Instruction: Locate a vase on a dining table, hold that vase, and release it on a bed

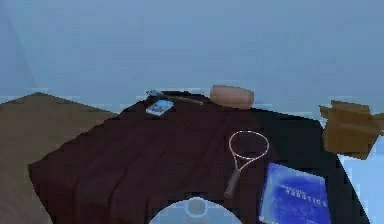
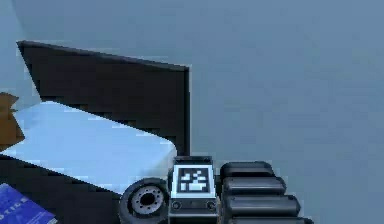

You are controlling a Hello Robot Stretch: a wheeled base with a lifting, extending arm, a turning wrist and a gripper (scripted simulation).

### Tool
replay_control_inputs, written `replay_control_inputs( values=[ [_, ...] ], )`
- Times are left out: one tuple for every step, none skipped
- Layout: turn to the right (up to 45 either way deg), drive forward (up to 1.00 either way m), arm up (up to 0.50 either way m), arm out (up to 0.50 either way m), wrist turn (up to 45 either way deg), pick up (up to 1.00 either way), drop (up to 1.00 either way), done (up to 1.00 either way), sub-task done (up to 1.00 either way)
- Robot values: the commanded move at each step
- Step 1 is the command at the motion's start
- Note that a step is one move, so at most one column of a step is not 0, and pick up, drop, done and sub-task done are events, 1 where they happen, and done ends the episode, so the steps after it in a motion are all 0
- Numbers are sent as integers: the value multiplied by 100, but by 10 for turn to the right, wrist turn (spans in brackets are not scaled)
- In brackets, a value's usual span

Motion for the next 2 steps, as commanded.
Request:
replay_control_inputs(
  values=[
    [-450,0,0,0,0,0,0,0,0],
    [-390,0,0,0,0,0,0,0,0]
  ],
)
